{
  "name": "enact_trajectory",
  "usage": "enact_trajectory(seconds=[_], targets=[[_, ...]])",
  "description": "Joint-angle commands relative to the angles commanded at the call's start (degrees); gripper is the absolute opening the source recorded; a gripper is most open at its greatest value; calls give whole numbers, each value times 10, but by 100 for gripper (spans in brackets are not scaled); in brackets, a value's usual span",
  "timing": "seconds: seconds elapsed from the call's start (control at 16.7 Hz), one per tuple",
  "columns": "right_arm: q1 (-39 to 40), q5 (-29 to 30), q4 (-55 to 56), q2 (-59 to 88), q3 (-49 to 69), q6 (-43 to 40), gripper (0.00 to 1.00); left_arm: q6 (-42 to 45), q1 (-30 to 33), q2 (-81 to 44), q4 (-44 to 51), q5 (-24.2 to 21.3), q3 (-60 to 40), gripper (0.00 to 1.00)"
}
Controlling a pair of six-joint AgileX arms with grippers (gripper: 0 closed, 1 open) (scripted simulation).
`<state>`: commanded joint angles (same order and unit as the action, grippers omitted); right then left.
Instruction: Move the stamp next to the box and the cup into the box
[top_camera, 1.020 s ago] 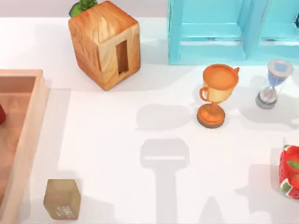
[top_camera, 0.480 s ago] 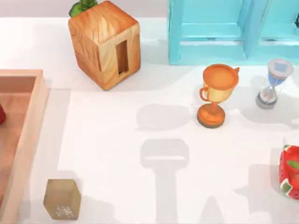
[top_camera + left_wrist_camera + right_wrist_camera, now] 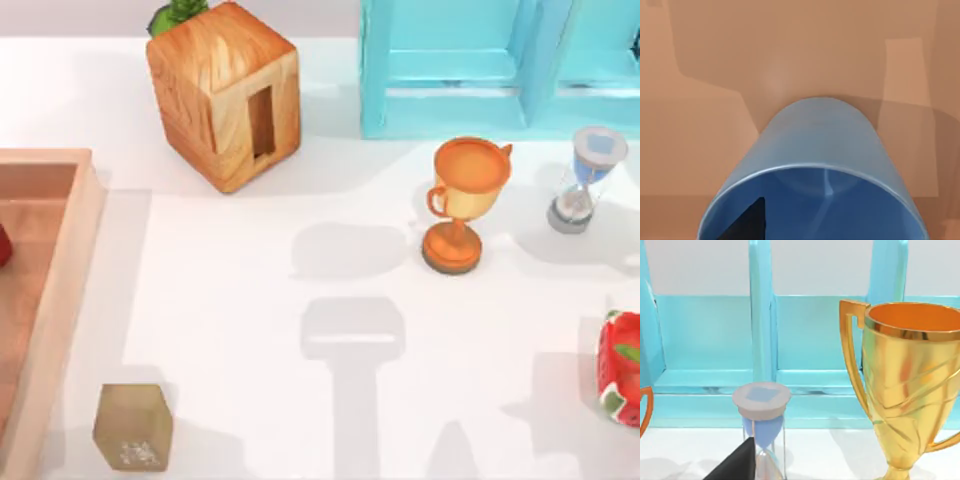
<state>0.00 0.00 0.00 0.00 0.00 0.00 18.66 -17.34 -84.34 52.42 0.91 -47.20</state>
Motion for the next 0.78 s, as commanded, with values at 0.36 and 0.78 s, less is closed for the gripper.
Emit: enact_trajectory(seconds=[0.36, 0.78], targets=[[0, 0, 0, 0, 0, 0, 100, 7, 17, 5, -9, 3, -22, 100], [0, 0, 0, 0, 0, 0, 100, 12, 24, 29, 97, 35, -179, 100]])
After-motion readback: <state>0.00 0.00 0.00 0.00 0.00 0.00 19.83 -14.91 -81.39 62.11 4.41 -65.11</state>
